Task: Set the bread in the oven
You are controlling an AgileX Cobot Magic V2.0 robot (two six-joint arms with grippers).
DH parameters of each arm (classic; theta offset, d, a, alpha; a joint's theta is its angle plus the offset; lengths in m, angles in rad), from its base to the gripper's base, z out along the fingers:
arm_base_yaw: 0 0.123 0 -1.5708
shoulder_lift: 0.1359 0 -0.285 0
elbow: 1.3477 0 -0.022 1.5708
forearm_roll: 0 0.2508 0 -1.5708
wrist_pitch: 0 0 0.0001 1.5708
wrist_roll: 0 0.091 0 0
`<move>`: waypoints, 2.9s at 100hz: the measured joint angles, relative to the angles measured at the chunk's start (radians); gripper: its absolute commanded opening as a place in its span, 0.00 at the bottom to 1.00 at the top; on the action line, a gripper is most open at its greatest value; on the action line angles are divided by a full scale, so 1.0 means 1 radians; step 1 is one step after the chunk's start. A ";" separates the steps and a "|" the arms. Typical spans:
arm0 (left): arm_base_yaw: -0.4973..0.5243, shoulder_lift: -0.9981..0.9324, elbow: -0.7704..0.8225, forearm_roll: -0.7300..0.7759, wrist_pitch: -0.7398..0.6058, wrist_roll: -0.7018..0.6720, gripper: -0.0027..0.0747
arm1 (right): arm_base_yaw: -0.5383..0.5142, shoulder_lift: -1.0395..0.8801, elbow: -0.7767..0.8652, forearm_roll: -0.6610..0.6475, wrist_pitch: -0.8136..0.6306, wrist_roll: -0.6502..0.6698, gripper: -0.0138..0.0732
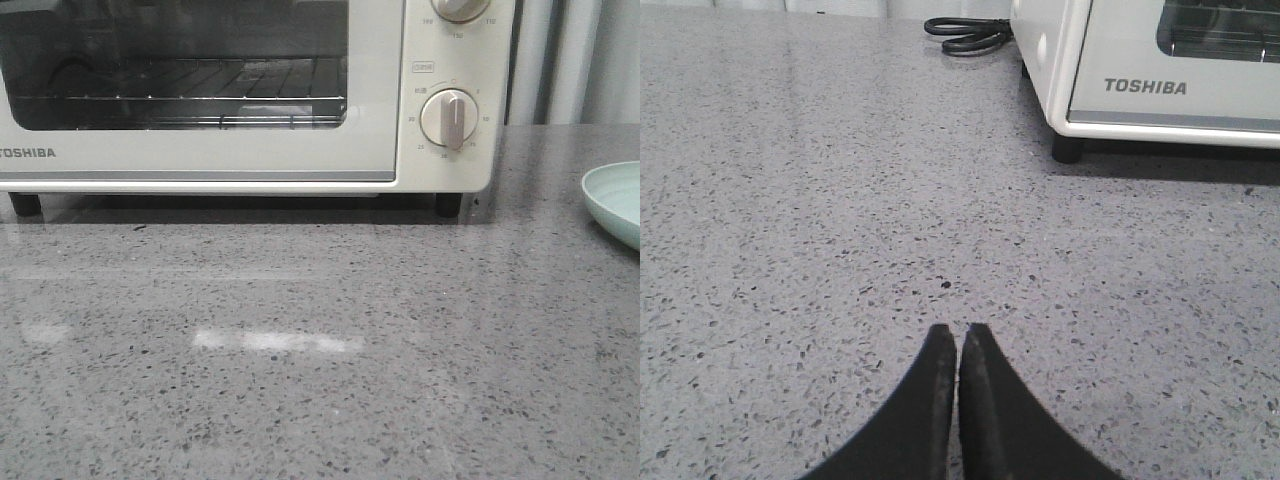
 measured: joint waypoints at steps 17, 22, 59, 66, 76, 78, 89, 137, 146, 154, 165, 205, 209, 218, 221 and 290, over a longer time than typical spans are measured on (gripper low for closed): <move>0.000 0.000 0.000 0.000 0.000 0.000 0.01 | 0.000 0.000 0.000 0.000 0.000 0.000 0.07; 0.000 0.000 0.000 0.000 0.000 0.000 0.01 | 0.000 0.000 0.000 0.000 0.000 0.000 0.07; 0.000 0.000 0.000 0.007 0.000 0.000 0.01 | 0.000 0.000 0.000 0.000 0.000 0.000 0.07; 0.000 0.000 0.000 0.010 0.000 0.000 0.01 | 0.000 0.000 0.000 0.000 0.000 0.000 0.07; 0.000 0.000 0.000 0.013 -0.002 0.000 0.01 | 0.000 0.000 0.000 0.000 0.000 0.000 0.07; 0.000 0.000 0.000 0.013 -0.005 0.000 0.01 | 0.000 0.000 0.000 0.000 0.000 0.000 0.07; 0.000 0.000 0.000 0.017 -0.033 0.000 0.01 | 0.000 0.000 0.000 0.000 0.000 0.000 0.07; 0.000 0.000 0.000 -0.033 -0.503 0.000 0.01 | 0.000 0.000 0.002 0.082 -0.638 0.000 0.07; 0.000 0.000 0.000 -0.033 -0.627 0.000 0.01 | 0.000 0.000 0.002 0.083 -0.813 0.000 0.07; 0.000 0.000 0.000 -0.035 -0.732 0.000 0.01 | 0.002 -0.002 0.002 0.101 -0.885 0.048 0.07; 0.000 0.000 0.000 -0.079 -0.873 0.000 0.01 | 0.011 -0.004 0.000 0.106 -0.787 0.149 0.07; 0.000 0.024 -0.052 -0.266 -0.758 -0.015 0.01 | 0.016 0.039 -0.215 0.106 -0.423 0.193 0.07; -0.002 0.047 -0.091 -0.266 -0.708 -0.019 0.01 | 0.016 0.071 -0.262 0.106 -0.367 0.193 0.07; -0.012 0.114 -0.200 -0.266 -0.593 -0.021 0.01 | 0.016 0.165 -0.376 0.106 -0.197 0.194 0.07; -0.018 0.139 -0.235 -0.262 -0.560 -0.021 0.01 | 0.016 0.198 -0.412 0.106 -0.135 0.194 0.07; -0.393 0.844 -0.912 -0.159 -0.010 -0.007 0.01 | 0.016 0.763 -1.007 0.106 0.423 0.058 0.07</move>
